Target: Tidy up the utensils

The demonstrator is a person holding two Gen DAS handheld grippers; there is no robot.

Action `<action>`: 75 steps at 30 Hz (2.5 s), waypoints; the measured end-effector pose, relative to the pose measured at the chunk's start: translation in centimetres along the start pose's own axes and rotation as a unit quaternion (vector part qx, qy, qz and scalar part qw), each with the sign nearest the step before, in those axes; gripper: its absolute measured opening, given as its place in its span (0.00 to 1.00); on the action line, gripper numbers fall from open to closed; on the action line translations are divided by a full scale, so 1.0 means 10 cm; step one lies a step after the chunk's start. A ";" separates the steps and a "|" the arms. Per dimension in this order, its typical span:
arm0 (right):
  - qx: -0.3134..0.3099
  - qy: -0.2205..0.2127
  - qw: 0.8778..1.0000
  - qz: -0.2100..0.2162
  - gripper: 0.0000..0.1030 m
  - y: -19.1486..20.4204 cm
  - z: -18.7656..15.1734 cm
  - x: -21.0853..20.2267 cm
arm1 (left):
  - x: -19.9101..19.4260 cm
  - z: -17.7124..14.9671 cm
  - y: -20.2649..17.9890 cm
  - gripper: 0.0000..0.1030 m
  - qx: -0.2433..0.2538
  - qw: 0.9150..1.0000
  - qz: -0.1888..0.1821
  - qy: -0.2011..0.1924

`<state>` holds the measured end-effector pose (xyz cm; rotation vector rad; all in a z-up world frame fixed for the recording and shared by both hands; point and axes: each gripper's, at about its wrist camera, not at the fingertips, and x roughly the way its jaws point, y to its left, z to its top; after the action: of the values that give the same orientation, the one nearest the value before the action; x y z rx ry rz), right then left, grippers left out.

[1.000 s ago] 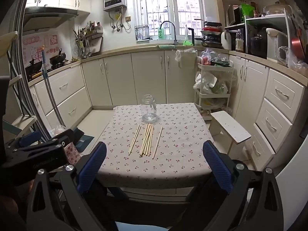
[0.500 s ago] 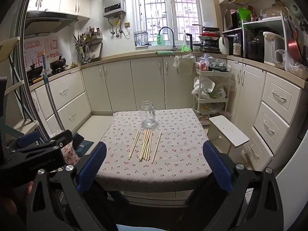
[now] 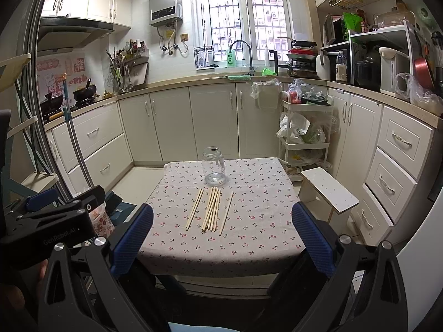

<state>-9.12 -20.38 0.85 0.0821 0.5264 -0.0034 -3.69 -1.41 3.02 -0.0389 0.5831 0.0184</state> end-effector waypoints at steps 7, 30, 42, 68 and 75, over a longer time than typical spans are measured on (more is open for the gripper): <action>0.000 0.000 1.000 0.000 0.93 0.00 0.00 0.00 | 0.00 0.00 0.00 0.93 0.000 1.000 0.000 0.000; -0.002 -0.004 1.000 0.001 0.93 0.04 0.01 -0.04 | -0.07 0.02 0.00 0.93 -0.003 1.000 -0.002 -0.006; -0.003 -0.006 1.000 0.003 0.93 0.06 0.01 -0.05 | -0.14 0.03 -0.02 0.93 -0.002 1.000 -0.010 -0.015; -0.002 0.018 1.000 -0.003 0.93 0.13 0.02 0.13 | 0.23 -0.04 0.05 0.92 -0.001 0.999 -0.032 0.013; 0.010 0.065 0.998 -0.011 0.93 -0.02 -0.04 0.70 | 0.84 -0.10 0.20 0.92 -0.017 0.999 -0.013 0.044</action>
<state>-3.32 -20.43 -3.04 0.0953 0.6567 -0.0255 2.74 0.63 -2.49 -0.0810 0.6701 0.0007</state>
